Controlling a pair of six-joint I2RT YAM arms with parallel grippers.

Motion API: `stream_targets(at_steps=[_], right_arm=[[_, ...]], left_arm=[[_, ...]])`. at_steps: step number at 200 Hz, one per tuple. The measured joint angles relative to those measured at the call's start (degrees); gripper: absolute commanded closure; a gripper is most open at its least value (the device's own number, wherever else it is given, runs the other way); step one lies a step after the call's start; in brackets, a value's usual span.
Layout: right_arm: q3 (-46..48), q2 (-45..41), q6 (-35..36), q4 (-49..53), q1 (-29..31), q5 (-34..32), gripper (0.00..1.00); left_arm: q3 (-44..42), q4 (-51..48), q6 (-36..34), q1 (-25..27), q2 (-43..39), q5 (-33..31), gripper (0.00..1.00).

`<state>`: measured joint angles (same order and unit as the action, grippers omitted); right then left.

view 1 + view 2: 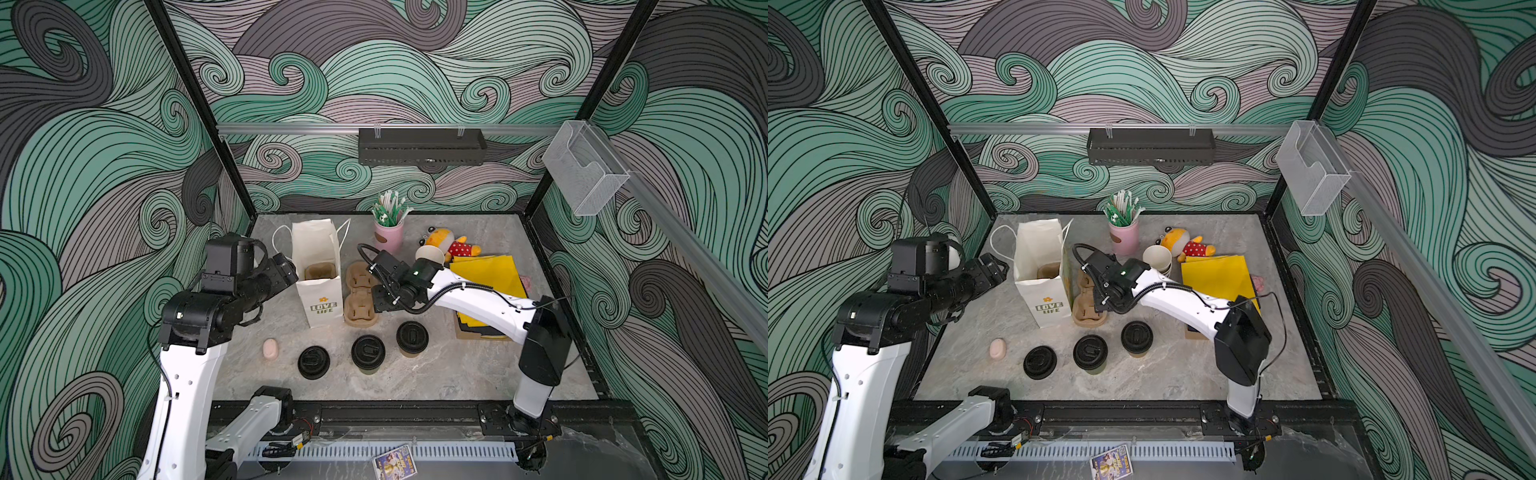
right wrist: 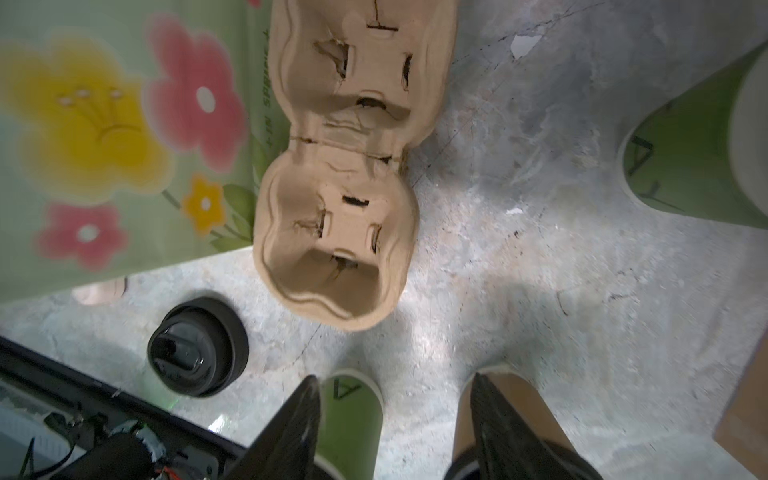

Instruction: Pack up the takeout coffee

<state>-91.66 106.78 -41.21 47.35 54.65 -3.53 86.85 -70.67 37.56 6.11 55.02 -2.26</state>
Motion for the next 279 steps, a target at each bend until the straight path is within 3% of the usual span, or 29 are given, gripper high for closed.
stream_targets(at_steps=[64,120,160,195,226,279], right_arm=[[-3.17,10.58,-0.42,-2.62,-1.03,2.49,0.49],[-6.27,15.06,-0.24,-1.7,-2.27,1.57,0.65],[-8.85,16.11,1.53,0.02,-6.34,-1.07,0.76],[-14.01,18.91,3.74,1.16,-10.29,-2.19,0.79],[-21.09,23.87,5.81,1.95,-12.22,-2.69,0.76],[-27.67,27.8,8.76,5.09,-12.9,-2.95,0.49]], left_arm=[[0.02,0.02,0.02,0.0,0.81,-1.18,0.14],[0.02,1.42,-0.04,0.0,1.88,-1.22,0.14],[0.02,1.79,-0.39,0.0,2.54,-1.6,0.14],[0.02,1.88,-0.79,0.0,3.15,-1.81,0.14],[0.02,1.88,-0.94,0.0,3.52,-2.1,0.14],[2.67,0.11,-1.49,0.0,6.05,-2.38,0.11]])
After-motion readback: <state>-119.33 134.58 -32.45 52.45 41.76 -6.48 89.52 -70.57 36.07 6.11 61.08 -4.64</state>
